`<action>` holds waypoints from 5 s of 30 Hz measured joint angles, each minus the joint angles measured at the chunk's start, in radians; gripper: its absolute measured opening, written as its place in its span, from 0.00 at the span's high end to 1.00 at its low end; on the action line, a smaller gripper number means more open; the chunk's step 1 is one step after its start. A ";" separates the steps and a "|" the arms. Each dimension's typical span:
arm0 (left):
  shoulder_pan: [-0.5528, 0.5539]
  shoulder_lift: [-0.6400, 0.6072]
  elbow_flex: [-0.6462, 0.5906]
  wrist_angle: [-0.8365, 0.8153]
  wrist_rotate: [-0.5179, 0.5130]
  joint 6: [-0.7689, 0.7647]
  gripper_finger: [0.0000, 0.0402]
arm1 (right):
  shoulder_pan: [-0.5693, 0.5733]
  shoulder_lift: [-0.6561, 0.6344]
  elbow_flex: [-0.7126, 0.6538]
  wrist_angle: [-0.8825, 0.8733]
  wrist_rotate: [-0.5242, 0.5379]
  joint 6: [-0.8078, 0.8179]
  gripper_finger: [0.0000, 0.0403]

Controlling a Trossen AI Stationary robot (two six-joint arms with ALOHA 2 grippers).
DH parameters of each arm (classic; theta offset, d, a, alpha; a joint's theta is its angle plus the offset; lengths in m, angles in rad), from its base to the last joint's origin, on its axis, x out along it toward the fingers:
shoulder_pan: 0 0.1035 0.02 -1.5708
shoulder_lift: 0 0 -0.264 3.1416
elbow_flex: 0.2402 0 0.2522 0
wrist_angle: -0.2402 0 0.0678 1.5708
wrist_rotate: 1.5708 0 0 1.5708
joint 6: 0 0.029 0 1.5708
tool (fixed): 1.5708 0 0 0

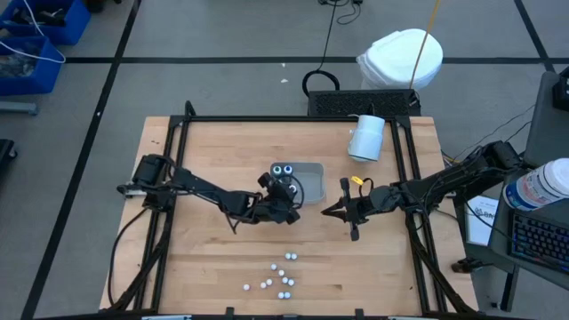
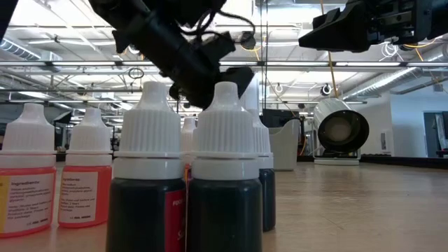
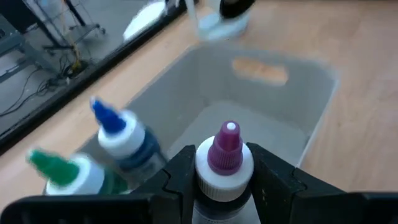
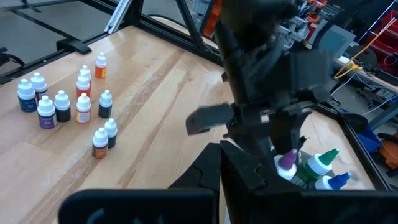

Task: Pick & Place food coloring
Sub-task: Put the large violet food coloring bottle into the gray bin, then put the small orange food coloring bottle into the gray bin

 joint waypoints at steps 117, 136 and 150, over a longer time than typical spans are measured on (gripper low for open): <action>-0.274 -0.913 -0.722 0.213 0.105 0.405 0.91 | 0.270 0.704 0.467 -0.027 0.198 0.256 0.62; -0.274 -0.913 -0.722 0.237 0.105 0.429 0.91 | 0.188 0.761 0.407 0.070 0.073 0.422 0.60; -0.274 -0.913 -0.722 0.235 0.105 0.429 0.91 | 0.197 0.827 0.407 0.135 0.072 0.446 0.61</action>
